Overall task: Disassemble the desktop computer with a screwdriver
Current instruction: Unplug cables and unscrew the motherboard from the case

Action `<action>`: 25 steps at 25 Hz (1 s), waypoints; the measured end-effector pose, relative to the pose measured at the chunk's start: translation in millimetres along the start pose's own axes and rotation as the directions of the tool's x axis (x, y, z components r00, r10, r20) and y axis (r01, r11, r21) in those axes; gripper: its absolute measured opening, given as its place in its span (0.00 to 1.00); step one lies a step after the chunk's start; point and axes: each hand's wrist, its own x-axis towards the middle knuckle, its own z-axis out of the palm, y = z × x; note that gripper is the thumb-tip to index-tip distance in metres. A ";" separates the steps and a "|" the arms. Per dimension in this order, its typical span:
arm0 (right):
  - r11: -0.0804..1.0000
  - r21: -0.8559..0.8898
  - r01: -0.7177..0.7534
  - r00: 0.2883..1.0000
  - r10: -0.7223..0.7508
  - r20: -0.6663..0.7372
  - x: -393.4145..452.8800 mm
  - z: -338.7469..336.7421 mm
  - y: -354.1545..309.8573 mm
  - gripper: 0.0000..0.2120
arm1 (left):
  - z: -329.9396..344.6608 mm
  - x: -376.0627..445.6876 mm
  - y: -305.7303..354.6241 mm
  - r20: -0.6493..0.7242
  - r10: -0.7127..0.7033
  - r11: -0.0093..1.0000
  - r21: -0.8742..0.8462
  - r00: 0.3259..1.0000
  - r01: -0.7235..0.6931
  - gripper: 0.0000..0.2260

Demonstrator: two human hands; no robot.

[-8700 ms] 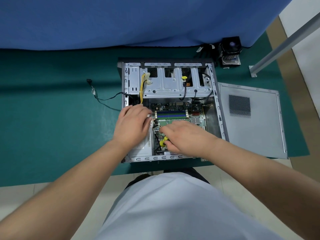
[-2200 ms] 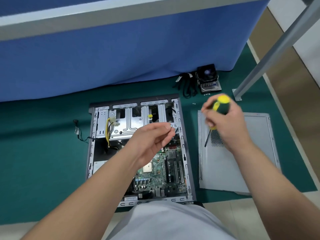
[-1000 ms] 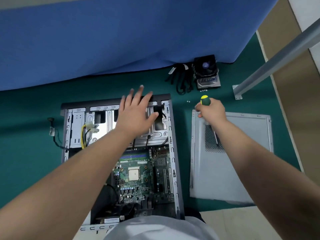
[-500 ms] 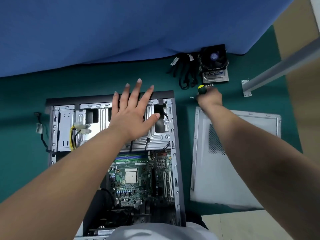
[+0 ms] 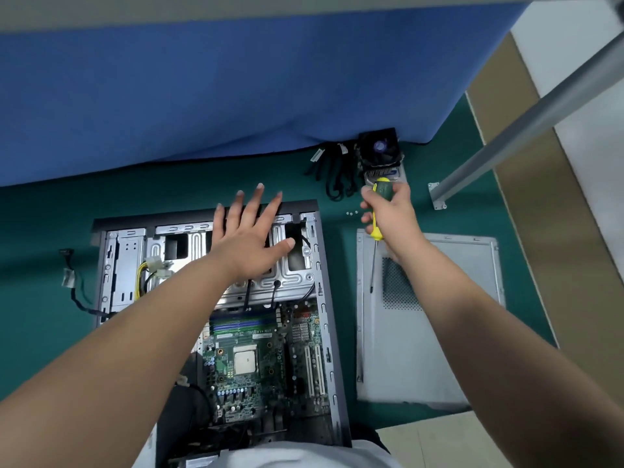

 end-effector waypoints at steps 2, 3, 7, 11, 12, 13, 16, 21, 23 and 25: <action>0.971 0.239 0.004 0.996 -0.026 0.088 -37.4 -5.1 -16.8 0.09 | -9.2 -14.1 10.5 -0.081 0.025 0.990 -0.133 0.996 -0.036 0.33; 0.939 0.344 0.002 0.989 -0.053 0.139 -55.6 -7.7 -23.4 0.07 | -11.0 -27.3 19.6 -0.160 0.067 0.967 -0.234 0.985 -0.103 0.30; 0.784 0.615 -0.083 0.951 -0.122 0.284 -116.3 -2.5 -32.0 0.07 | 11.7 -104.3 64.6 -0.178 0.319 0.766 -0.530 0.931 -0.364 0.20; 0.754 0.644 -0.130 0.947 -0.098 0.305 -160.7 15.4 -14.3 0.10 | 41.8 -150.2 65.6 -0.107 0.242 0.588 -0.774 0.964 -0.234 0.09; 0.812 0.576 -0.090 0.947 -0.109 0.302 -167.9 17.0 -8.6 0.10 | 45.1 -154.7 57.4 -0.109 0.223 0.588 -0.778 0.969 -0.223 0.09; 0.898 0.440 -0.015 0.947 -0.128 0.293 -174.6 17.6 -2.6 0.10 | 47.3 -158.9 47.0 -0.105 0.216 0.606 -0.765 0.971 -0.218 0.09; 0.989 -0.022 0.146 0.946 -0.133 0.296 -189.0 14.5 9.4 0.08 | 51.5 -164.1 18.3 -0.042 0.251 0.711 -0.670 0.967 -0.214 0.09; 0.923 -0.246 0.295 0.937 -0.230 0.262 -208.4 13.6 22.3 0.12 | 53.0 -166.5 -16.4 -0.174 0.325 0.894 -0.263 0.930 -0.362 0.17; 0.828 -0.398 0.395 0.908 -0.288 0.303 -215.3 7.8 29.3 0.12 | 53.5 -167.0 -39.9 -0.355 0.284 0.929 -0.126 0.891 -0.347 0.18; 0.765 -0.462 0.448 0.880 -0.288 0.377 -223.6 1.2 39.7 0.12 | 56.3 -168.6 -68.6 -0.424 0.200 0.973 -0.016 0.883 -0.228 0.21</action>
